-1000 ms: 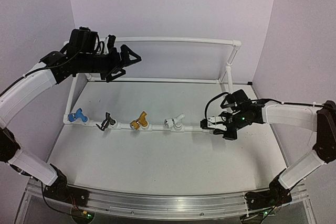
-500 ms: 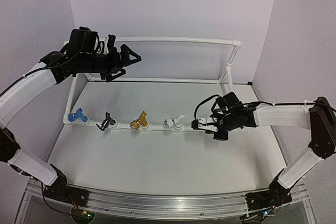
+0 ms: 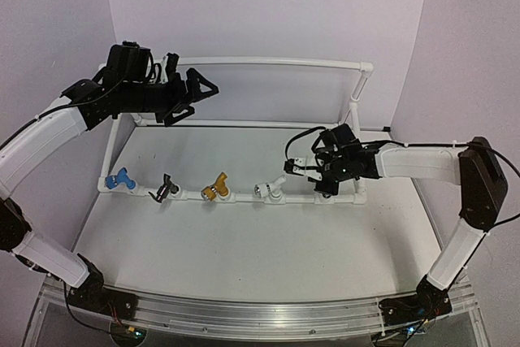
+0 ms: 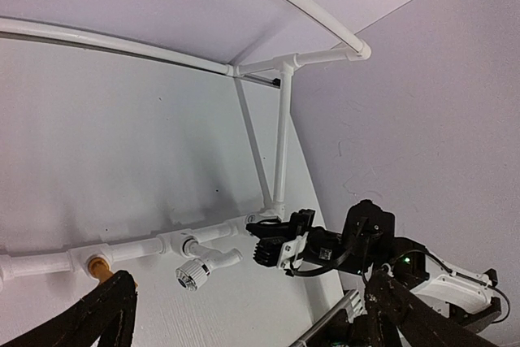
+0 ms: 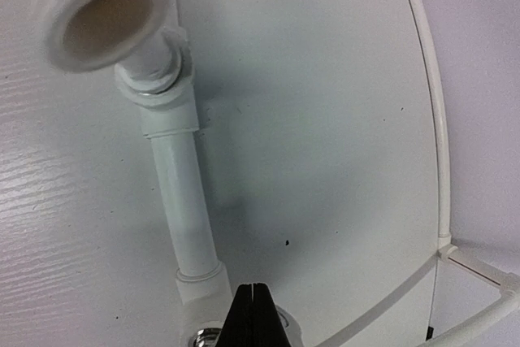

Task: Install the water faucets

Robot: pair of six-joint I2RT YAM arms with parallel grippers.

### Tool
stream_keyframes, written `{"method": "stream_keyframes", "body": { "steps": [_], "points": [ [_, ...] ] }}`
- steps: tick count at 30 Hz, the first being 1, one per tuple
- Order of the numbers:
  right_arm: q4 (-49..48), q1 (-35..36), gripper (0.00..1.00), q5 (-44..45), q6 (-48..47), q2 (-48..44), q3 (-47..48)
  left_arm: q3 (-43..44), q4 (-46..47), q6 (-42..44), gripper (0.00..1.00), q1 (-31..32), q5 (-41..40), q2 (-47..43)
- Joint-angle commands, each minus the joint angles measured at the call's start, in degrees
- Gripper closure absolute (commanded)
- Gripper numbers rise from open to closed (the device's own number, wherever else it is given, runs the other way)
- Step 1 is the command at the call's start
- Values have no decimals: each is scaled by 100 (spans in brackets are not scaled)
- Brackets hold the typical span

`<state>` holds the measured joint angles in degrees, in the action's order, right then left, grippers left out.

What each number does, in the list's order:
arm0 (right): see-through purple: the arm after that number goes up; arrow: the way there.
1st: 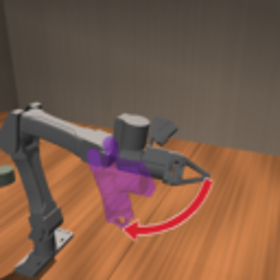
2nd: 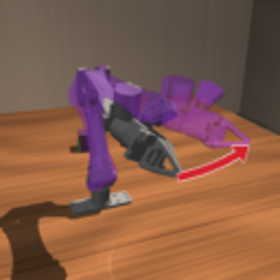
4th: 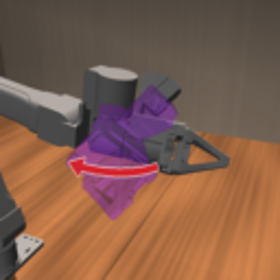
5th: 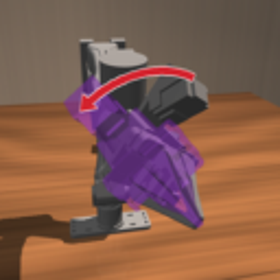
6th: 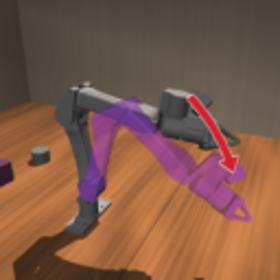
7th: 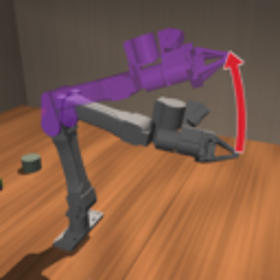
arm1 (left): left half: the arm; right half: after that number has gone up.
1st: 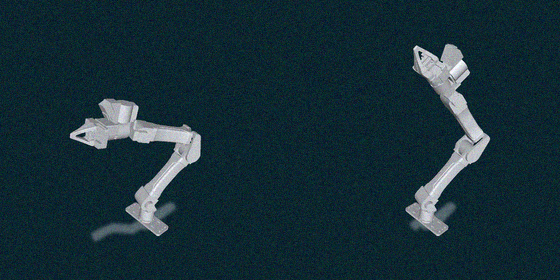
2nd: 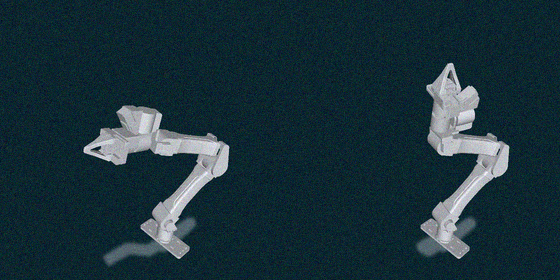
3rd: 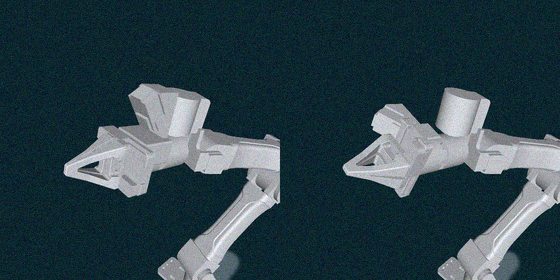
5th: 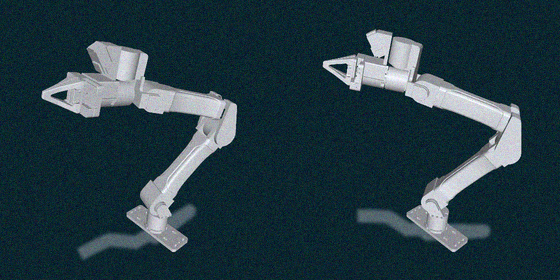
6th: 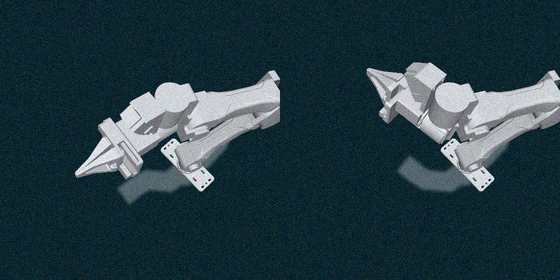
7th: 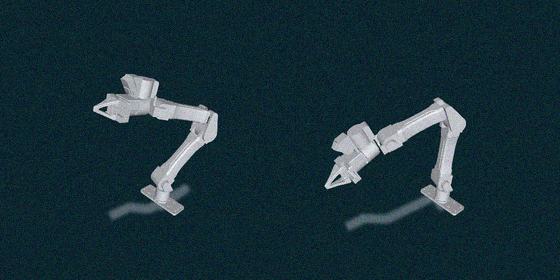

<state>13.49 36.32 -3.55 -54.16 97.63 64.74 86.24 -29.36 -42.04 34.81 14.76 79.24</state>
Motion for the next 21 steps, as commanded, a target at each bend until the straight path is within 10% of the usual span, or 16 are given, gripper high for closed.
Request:
{"method": "stream_keyframes", "body": {
  "steps": [1, 21],
  "points": [
    [-51, -23, 100, 490, 356, 252, 460, 42, 247, -14, 3, -27, -87, -193],
    [1358, -534, 100, 707, -460, 160, 667, 261, 106, 91, 3, -29, -33, -65]
  ]
}}
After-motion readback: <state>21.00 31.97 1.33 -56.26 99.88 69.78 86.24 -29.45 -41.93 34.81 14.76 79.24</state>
